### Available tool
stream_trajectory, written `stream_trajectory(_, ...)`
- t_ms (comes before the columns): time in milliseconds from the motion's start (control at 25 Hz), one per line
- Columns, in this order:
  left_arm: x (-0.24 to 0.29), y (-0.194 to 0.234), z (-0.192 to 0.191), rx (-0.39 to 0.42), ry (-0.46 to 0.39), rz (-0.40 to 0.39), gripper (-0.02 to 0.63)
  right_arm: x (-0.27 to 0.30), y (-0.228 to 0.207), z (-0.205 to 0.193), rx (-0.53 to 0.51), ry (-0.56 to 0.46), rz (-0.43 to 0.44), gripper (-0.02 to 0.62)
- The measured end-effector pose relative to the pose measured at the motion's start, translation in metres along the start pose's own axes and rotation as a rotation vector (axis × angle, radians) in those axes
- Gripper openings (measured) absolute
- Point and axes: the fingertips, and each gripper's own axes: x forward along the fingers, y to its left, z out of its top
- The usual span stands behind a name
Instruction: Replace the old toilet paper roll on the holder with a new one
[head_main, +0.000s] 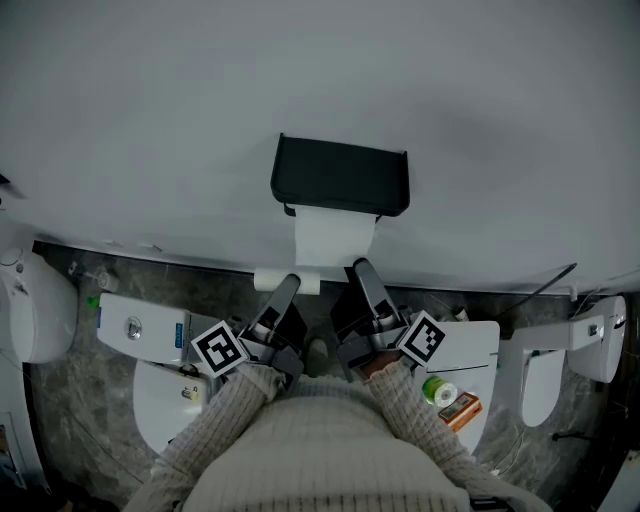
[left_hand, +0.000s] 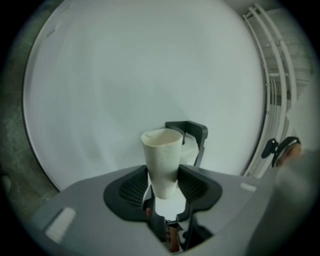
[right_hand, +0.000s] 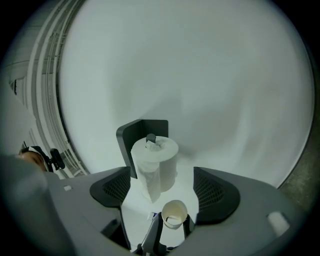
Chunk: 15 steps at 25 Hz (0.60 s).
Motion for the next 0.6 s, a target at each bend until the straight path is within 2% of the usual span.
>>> stream_trajectory(80,0.004,-0.001,-0.01,-0.001,0.022,-0.005,0.173,-0.01,0.003,0.002,0.004,-0.002,0.026,0.322)
stream_trajectory(280,0.009,-0.003,-0.021,-0.011,0.061,-0.02,0.173,-0.022,0.012,0.003,-0.015,-0.035,0.073,0.194)
stream_trajectory(600,0.013,-0.006,-0.032,-0.011,0.086,-0.026,0.173,-0.029,0.024,-0.004,-0.134,0.016,0.069,0.036)
